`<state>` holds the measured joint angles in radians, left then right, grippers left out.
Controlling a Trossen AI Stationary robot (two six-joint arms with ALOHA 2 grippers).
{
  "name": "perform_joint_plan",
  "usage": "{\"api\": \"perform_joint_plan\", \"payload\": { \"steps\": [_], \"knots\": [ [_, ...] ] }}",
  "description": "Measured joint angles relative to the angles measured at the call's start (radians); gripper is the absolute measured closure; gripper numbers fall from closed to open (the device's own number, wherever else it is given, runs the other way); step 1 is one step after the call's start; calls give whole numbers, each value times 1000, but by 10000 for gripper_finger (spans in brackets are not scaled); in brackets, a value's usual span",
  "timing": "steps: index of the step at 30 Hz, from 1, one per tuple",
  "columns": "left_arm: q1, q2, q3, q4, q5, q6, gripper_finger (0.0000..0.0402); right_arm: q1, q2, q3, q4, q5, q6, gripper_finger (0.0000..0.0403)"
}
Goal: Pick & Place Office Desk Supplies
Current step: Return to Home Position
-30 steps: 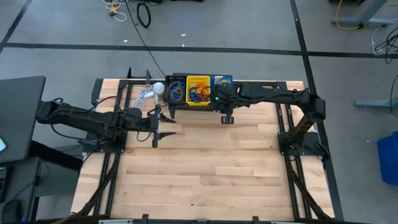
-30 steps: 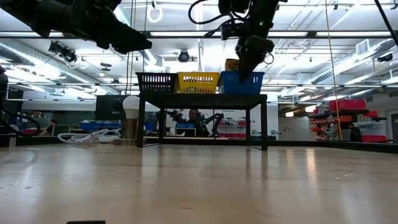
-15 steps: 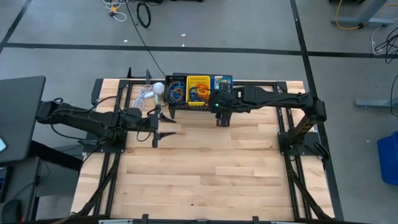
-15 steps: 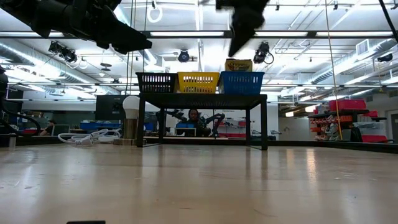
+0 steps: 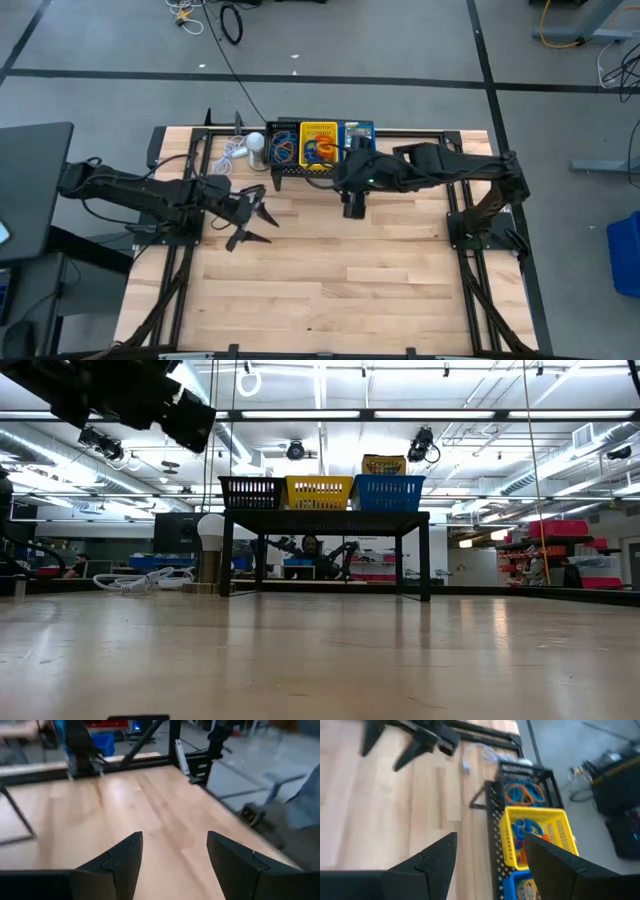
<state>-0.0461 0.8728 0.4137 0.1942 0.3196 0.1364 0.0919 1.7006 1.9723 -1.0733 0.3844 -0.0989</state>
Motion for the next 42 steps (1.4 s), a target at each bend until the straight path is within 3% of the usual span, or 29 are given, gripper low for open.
{"api": "perform_joint_plan", "payload": {
  "steps": [4, 7, 10, 13, 16, 20, 23, 25, 27, 29, 31, 36, 42],
  "knots": [
    [-8, 0, 6, 45, 9, -69, 175, 41, -43, 3, 56, -95, -39, 165],
    [-5, -25, 42, 68, -76, -80, 175, 72, -104, 3, 101, -224, -52, 165],
    [-4, -73, 95, 33, -148, -69, 175, 110, -212, 1, 112, -327, -54, 165],
    [-6, -146, 135, -92, -213, -22, 175, 181, -375, -62, 127, -360, -51, 165],
    [-6, -241, 144, -178, -275, -7, 175, 297, -586, -267, 250, -297, -37, 165],
    [-6, -339, 115, -216, -291, -10, 175, 435, -911, -783, 581, -125, 7, 165],
    [-6, -374, 92, -223, -313, -18, 175, 459, -1072, -1184, 837, -41, 41, 165],
    [-6, -378, 91, -240, -341, -20, 175, 459, -1129, -1379, 974, -46, 43, 165],
    [-6, -377, 91, -248, -374, -28, 175, 458, -1183, -1529, 1109, -129, 43, 165],
    [-6, -367, 91, -246, -399, -39, 175, 459, -1187, -1647, 1271, -267, -1, 165],
    [-6, -350, 91, -242, -413, -40, 175, 460, -1167, -1748, 1409, -337, -8, 165],
    [-6, -311, 90, -229, -426, -43, 175, 456, -1159, -1946, 1658, -324, 30, 165],
    [-6, -258, 91, -189, -436, -39, 175, 414, -1150, -1963, 1622, -302, -10, 165]
  ]
}}
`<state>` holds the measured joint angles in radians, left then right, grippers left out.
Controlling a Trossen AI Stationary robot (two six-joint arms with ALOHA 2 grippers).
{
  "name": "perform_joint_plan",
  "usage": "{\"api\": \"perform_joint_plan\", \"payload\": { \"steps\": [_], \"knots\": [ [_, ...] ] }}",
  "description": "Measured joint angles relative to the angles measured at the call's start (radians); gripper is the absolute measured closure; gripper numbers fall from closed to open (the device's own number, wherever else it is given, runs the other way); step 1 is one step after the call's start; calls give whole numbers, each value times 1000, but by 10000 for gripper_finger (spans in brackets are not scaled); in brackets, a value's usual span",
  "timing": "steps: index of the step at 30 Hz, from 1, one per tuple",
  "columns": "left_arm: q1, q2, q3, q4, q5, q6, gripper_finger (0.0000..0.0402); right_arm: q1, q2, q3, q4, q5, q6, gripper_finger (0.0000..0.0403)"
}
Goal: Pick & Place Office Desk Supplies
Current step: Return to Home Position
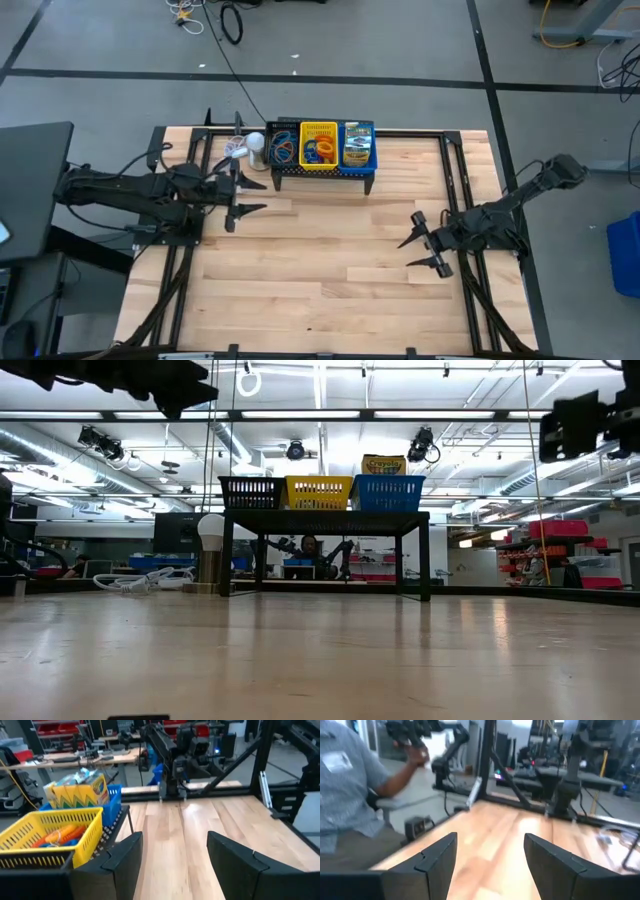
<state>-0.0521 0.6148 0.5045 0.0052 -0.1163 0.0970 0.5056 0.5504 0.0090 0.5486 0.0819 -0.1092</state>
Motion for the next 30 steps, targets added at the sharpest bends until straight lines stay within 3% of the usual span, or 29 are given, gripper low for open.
{"api": "perform_joint_plan", "payload": {
  "steps": [6, 15, 23, 30],
  "knots": [
    [0, 36, -1, 6, -18, 5, 175, -11, -127, 0, -137, -16, -40, 165],
    [0, 55, -1, 6, -18, 5, 175, -9, -551, 1, -516, 43, -42, 165],
    [0, 55, -1, 15, -15, 5, 175, -48, -546, 0, -515, 88, -65, 165],
    [0, 55, -1, 23, -15, -3, 175, -266, -543, 0, -510, 129, -98, 165]
  ]
}}
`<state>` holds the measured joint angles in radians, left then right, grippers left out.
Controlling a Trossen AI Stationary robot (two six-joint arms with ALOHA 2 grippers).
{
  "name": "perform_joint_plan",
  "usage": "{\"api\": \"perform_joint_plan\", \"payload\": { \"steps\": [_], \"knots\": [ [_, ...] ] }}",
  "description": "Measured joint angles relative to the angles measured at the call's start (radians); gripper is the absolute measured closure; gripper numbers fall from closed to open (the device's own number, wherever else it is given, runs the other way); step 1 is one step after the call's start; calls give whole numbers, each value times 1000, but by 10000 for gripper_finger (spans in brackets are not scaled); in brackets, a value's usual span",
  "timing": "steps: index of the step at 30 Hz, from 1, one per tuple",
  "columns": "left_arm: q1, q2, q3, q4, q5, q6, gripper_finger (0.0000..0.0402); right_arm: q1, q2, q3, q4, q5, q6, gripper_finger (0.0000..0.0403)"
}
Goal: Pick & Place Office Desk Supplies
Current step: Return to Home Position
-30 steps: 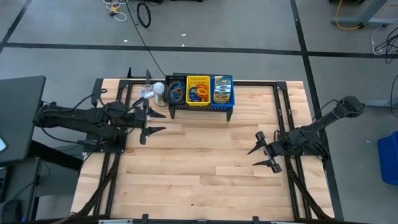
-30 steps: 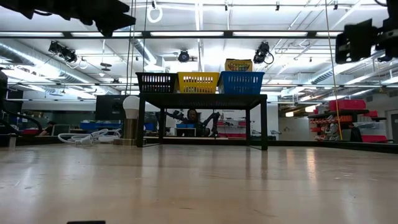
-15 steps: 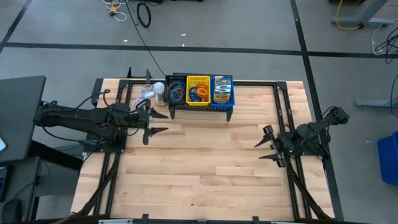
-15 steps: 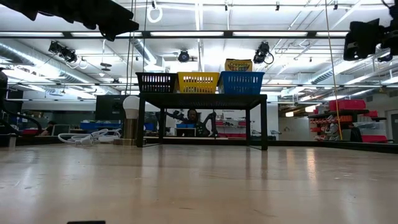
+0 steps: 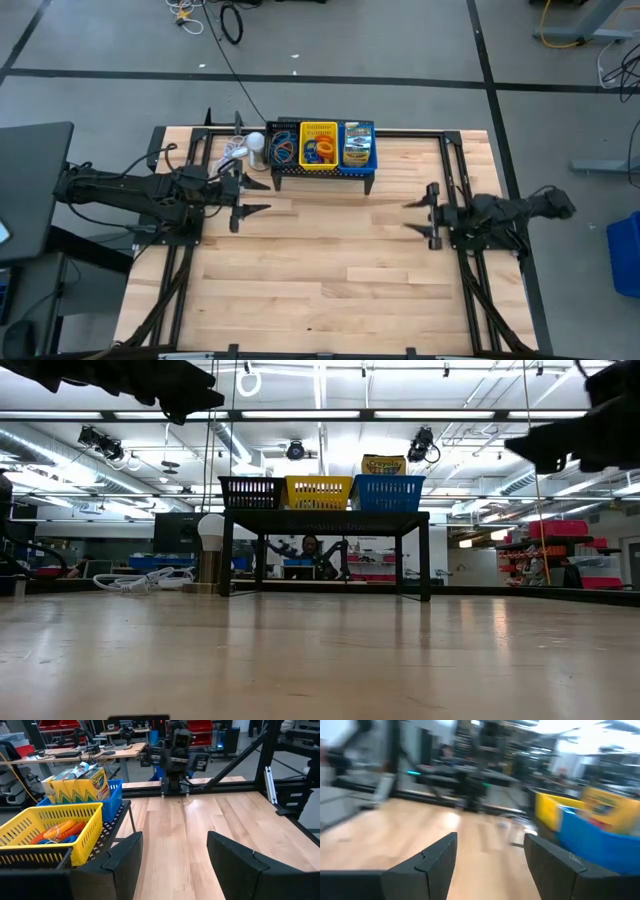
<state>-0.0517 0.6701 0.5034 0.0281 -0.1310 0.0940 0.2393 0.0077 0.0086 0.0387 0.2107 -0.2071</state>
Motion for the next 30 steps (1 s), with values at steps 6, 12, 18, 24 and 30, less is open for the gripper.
{"api": "perform_joint_plan", "payload": {
  "steps": [6, 12, 18, 24, 30],
  "knots": [
    [0, -8, 0, 9, -1, -3, 175, -226, 15, 0, -28, -172, 6, 165],
    [0, -32, 0, 11, -7, -5, 175, -311, 20, 0, -30, -241, 37, 165],
    [-1, -137, 0, -92, -84, -6, 175, -317, 20, 0, -31, -238, 114, 165],
    [-9, -423, -59, -225, -58, -97, 177, -316, 20, 0, -31, -237, 116, 165],
    [-35, -667, -317, -111, -106, -178, 177, -316, 20, 0, -31, -236, 103, 165]
  ]
}}
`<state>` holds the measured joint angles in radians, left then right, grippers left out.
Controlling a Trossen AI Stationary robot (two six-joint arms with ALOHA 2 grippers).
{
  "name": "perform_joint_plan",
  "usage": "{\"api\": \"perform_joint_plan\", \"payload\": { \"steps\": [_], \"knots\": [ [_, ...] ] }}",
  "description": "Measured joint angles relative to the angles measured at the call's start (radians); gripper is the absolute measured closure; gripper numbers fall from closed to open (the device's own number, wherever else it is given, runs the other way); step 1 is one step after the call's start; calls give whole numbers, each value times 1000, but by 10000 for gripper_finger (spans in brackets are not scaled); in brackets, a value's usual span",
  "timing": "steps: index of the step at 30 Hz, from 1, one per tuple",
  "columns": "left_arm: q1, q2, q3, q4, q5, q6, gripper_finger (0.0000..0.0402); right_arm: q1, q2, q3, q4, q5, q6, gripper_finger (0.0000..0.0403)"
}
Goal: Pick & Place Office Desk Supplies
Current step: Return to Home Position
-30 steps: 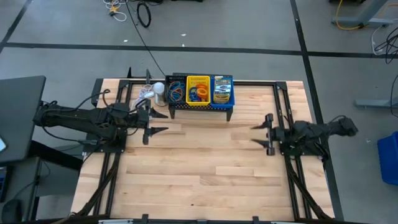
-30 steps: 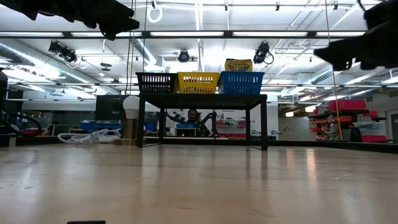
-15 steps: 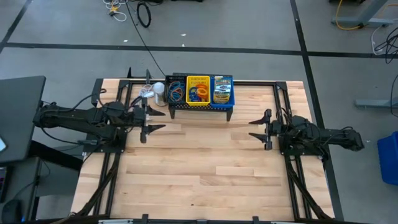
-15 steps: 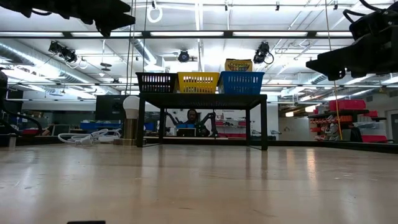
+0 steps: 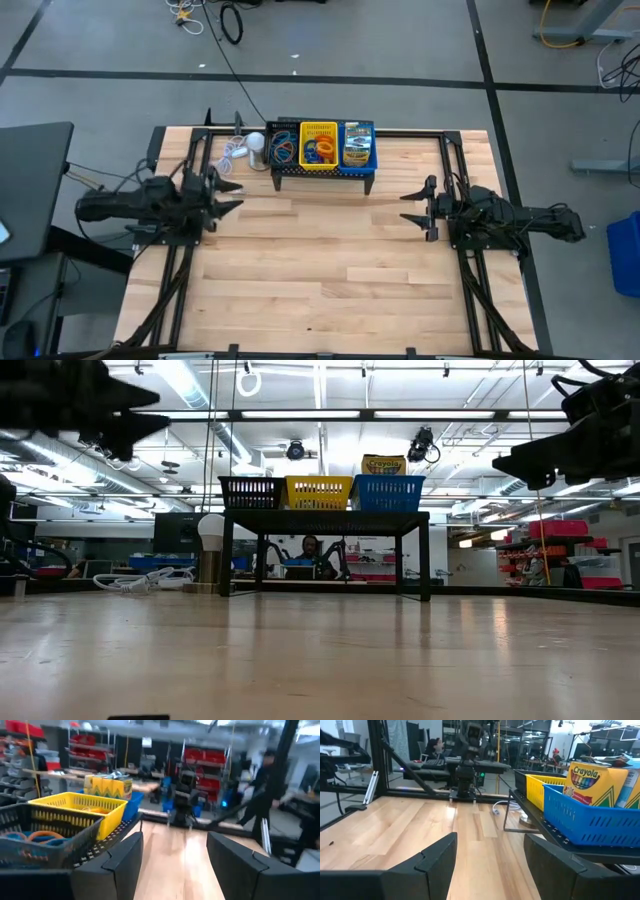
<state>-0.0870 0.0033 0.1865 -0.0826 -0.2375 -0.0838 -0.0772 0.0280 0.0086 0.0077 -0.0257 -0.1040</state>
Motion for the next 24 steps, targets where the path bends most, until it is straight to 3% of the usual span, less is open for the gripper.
{"api": "perform_joint_plan", "payload": {
  "steps": [5, 11, 24],
  "knots": [
    [-6, 9, -178, 253, -3, 12, 177, 0, 5, 0, 0, 2, 10, 165],
    [-6, 13, -178, 150, -40, -1, 177, 0, 18, 0, -1, 2, 37, 165],
    [-5, 14, -178, 116, 181, 74, 183, 0, 73, 0, -2, 28, 40, 165]
  ]
}}
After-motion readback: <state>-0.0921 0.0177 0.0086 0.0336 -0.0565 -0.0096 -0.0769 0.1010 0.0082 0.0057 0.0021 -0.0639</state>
